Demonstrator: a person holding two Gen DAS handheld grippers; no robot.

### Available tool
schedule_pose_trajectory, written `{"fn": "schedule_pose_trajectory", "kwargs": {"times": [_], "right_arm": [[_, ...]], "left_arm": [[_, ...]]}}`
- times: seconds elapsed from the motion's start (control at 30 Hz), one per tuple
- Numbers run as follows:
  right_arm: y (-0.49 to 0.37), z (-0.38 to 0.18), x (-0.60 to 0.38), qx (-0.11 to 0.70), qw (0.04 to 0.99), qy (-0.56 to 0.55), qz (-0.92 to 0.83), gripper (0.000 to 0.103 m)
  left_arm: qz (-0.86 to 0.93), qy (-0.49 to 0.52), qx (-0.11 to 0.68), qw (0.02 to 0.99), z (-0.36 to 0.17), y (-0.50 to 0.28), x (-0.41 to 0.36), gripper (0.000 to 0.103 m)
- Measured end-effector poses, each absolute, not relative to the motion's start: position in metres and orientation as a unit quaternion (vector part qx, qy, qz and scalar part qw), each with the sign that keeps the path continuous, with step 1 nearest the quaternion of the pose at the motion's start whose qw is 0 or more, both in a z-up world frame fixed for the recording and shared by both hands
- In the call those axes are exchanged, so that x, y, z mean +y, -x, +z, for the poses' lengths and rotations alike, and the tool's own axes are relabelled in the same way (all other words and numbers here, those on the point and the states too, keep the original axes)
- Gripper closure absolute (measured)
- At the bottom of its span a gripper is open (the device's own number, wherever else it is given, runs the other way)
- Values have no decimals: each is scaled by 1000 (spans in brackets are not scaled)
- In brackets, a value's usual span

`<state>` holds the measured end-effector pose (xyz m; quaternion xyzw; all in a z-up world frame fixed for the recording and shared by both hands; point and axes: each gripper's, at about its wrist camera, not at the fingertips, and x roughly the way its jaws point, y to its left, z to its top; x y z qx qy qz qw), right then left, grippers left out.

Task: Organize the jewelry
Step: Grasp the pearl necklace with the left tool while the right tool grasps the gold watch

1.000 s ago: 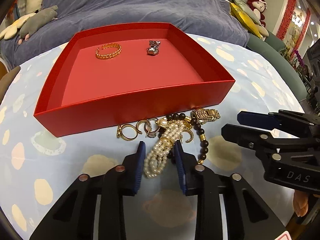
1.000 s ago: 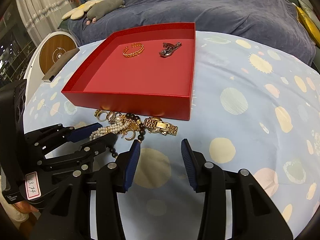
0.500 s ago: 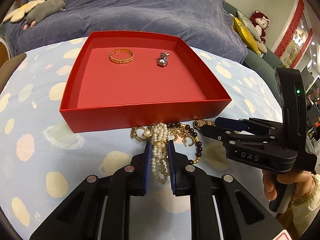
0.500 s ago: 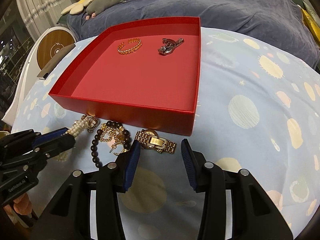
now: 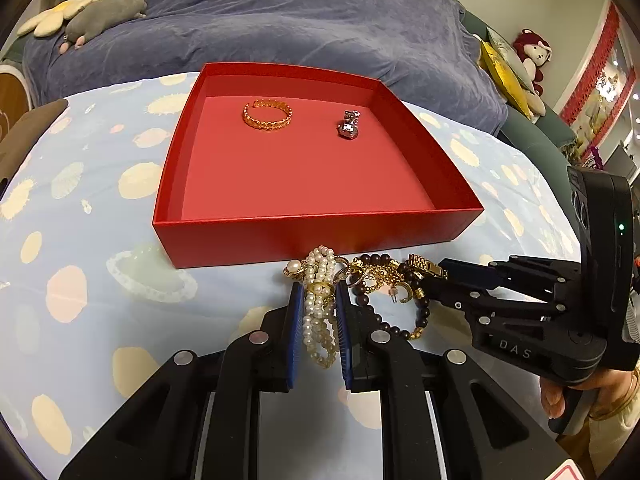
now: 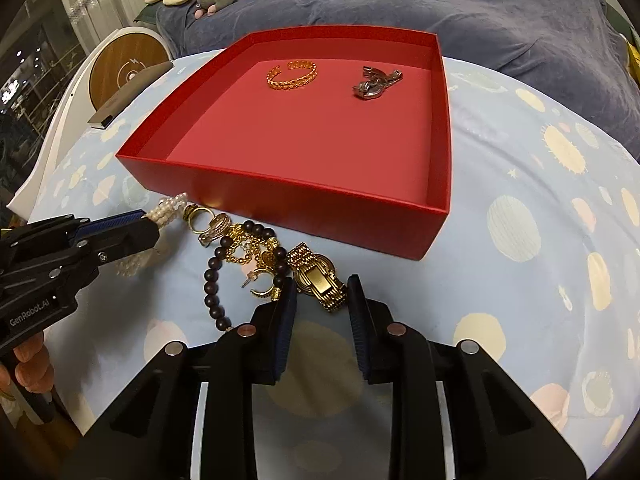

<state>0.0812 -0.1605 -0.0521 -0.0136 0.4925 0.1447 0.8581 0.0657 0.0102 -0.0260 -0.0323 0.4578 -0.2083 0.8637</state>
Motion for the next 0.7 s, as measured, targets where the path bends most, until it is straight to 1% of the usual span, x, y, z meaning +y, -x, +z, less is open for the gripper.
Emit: {"fn": "schedule_pose_trajectory", "kwargs": {"times": [0.13, 0.27, 0.5, 0.53, 0.7], "right_arm": [[-84, -53, -163, 491, 859, 9, 143, 76], [-82, -51, -163, 489, 861, 12, 143, 79], [-77, -40, -167, 480, 864, -5, 150, 79], [-76, -38, -168, 478, 865, -9, 153, 93], [-73, -30, -175, 470, 870, -20, 148, 92]], "left_arm": [[-208, 32, 459, 863, -26, -65, 10, 90], [-206, 32, 461, 863, -27, -67, 11, 90], [-211, 40, 452, 866, -20, -66, 12, 90], [-212, 40, 451, 866, -19, -66, 12, 90], [-211, 44, 447, 868, -16, -66, 13, 90]]}}
